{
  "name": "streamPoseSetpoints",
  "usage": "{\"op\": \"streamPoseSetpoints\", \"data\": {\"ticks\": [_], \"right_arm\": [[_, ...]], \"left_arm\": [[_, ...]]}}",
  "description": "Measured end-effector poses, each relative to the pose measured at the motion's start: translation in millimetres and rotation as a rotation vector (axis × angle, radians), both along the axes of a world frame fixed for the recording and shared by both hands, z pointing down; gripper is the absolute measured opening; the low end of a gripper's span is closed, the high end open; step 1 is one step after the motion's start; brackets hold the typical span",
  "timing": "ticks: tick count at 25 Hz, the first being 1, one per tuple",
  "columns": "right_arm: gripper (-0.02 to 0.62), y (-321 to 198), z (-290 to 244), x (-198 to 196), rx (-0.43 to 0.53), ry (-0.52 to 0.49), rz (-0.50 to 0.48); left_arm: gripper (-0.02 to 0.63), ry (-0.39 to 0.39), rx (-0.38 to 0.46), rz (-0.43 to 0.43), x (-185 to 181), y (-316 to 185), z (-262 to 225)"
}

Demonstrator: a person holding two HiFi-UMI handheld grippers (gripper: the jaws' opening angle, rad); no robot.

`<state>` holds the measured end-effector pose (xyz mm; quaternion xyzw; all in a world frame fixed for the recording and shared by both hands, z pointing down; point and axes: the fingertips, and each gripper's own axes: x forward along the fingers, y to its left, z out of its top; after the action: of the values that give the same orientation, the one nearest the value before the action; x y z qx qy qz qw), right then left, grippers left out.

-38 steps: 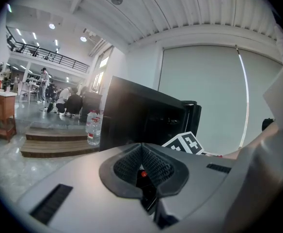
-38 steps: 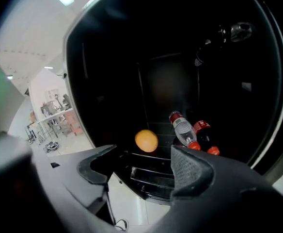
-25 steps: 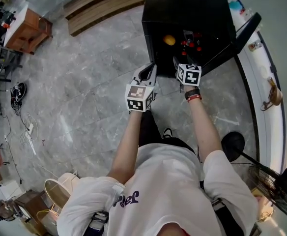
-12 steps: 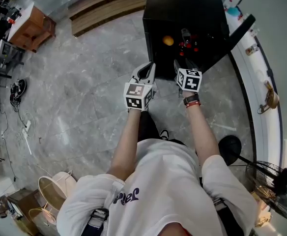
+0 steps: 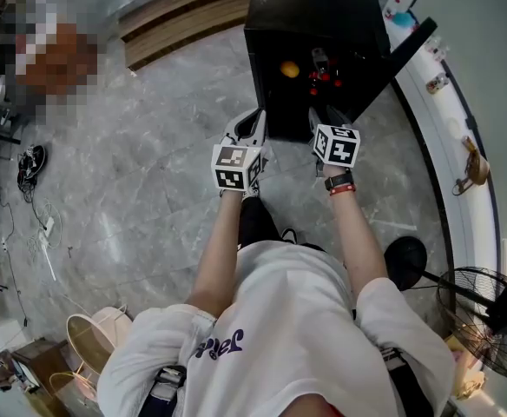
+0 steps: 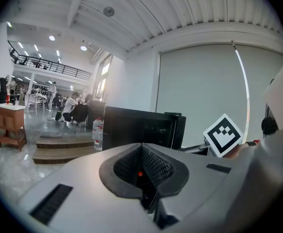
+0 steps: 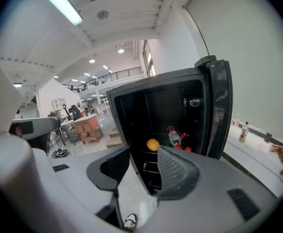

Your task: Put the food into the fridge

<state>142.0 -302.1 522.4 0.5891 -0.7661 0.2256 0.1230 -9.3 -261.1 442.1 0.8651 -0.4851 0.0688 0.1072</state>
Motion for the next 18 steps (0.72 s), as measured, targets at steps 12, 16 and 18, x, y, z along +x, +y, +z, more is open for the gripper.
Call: {"op": "streamPoseSetpoints", "data": {"ticks": [12, 16, 18], "right_arm": [[0.115, 48.3, -32.5, 9.3, 0.060, -0.017, 0.008], [0.103, 66.7, -42.9, 11.0, 0.079, 0.005, 0.012], [0.095, 73.5, -47.6, 15.1, 0.087, 0.012, 0.019]], "left_arm": [[0.018, -0.005, 0.029, -0.005, -5.5, 34.0, -13.5], [0.018, -0.001, 0.036, -0.008, -7.9, 47.2, -15.7], [0.018, -0.002, 0.038, -0.005, -5.6, 52.0, -17.3]]}}
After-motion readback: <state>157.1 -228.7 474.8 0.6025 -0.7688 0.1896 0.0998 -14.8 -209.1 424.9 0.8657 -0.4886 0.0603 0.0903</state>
